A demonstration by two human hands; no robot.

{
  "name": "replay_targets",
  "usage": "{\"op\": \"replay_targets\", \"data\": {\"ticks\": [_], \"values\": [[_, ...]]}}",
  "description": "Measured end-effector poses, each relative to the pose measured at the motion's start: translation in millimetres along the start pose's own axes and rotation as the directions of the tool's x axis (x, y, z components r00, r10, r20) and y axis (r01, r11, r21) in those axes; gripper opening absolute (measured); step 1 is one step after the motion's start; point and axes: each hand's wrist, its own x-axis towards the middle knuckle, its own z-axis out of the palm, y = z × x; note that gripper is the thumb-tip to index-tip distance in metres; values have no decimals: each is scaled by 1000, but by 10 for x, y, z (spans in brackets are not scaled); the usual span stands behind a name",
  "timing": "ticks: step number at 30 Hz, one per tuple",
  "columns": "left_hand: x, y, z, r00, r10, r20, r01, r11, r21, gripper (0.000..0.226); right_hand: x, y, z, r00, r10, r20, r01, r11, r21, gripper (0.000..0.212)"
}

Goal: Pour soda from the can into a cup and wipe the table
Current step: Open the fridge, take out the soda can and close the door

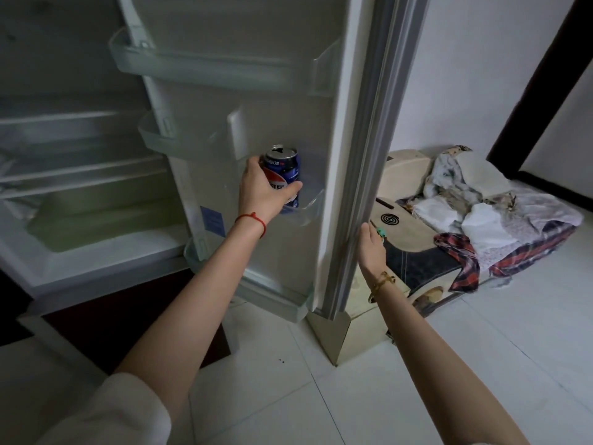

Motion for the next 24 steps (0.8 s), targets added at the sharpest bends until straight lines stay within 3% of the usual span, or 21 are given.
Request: {"op": "replay_targets", "data": {"ticks": [8, 13, 24], "values": [[3, 33, 36, 997, -3, -75, 0, 999, -38, 65, 28, 41, -53, 1000, -18, 10, 18, 1000, 1, 53], [-17, 100, -19, 992, 2, -124, -26, 981, -190, 69, 24, 44, -75, 1000, -30, 5, 30, 999, 26, 54], [-307, 346, -391, 992, 66, -112, -102, 931, -349, 57, -39, 47, -124, 998, -68, 11, 68, 997, -23, 42]]}}
